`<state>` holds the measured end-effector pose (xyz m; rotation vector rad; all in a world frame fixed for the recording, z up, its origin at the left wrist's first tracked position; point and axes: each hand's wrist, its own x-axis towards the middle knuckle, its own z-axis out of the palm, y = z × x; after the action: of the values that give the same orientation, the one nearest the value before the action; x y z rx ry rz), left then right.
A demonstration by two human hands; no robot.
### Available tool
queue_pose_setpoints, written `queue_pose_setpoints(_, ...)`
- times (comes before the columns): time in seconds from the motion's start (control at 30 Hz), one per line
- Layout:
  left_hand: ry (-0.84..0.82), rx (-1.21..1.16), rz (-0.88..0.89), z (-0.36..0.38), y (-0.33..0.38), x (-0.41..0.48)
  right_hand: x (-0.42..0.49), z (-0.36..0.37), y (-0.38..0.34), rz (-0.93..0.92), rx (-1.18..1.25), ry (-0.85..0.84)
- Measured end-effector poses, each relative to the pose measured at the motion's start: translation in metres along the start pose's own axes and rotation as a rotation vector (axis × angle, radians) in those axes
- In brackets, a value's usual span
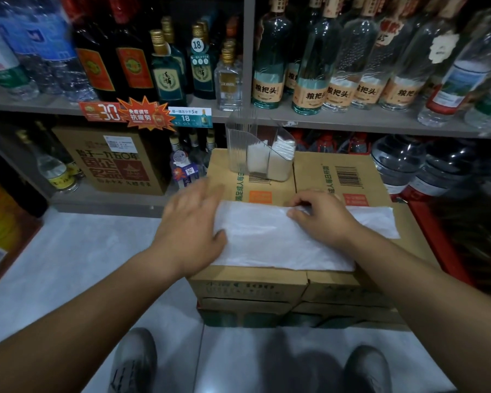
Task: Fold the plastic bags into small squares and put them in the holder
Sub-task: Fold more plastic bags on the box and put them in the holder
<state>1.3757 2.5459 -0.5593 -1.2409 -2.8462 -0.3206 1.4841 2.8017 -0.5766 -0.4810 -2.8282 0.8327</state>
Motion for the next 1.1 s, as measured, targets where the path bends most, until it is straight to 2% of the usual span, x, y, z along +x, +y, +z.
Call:
queue_pose_setpoints(0.07,-0.112,-0.005,0.175,0.010,0.009,0.008,-0.003,0.000,-0.006,0.041,-0.153,0.050)
queue_pose_setpoints(0.13,-0.260,0.029,0.181,0.023,0.014,0.013,-0.008,-0.001,-0.018,0.072,-0.289,0.087)
queue_pose_setpoints(0.2,-0.327,0.061,0.165,0.034,0.016,0.014,-0.019,0.001,-0.029,0.039,-0.324,0.039)
queue_pose_setpoints(0.27,-0.336,0.085,0.164,0.039,0.016,0.011,-0.032,0.010,-0.031,0.012,-0.358,-0.103)
queue_pose_setpoints(0.37,-0.315,0.104,0.154,0.043,0.012,0.009,-0.046,0.014,-0.011,0.067,-0.396,-0.281)
queue_pose_setpoints(0.63,-0.291,0.082,0.146,0.048,0.010,0.009,-0.054,-0.018,0.043,0.182,-0.468,-0.288)
queue_pose_setpoints(0.7,-0.291,0.019,0.138,0.048,0.008,0.010,-0.057,-0.020,0.036,0.124,-0.405,-0.135)
queue_pose_setpoints(0.77,-0.294,-0.077,0.126,0.045,0.007,0.010,-0.062,-0.024,0.016,-0.050,-0.310,0.010)
queue_pose_setpoints(0.87,-0.229,-0.291,0.112,0.040,0.002,0.008,-0.071,-0.018,-0.009,-0.283,-0.240,-0.082)
queue_pose_setpoints(0.93,-0.114,-0.398,0.131,0.037,-0.003,0.005,-0.074,-0.012,-0.012,-0.323,-0.286,-0.168)
queue_pose_setpoints(1.03,0.034,-0.243,0.309,0.031,-0.006,0.000,-0.074,-0.008,-0.007,-0.323,-0.298,-0.207)
queue_pose_setpoints(1.1,0.020,-0.204,0.405,0.027,-0.004,-0.004,-0.074,-0.007,-0.006,-0.346,-0.319,-0.200)
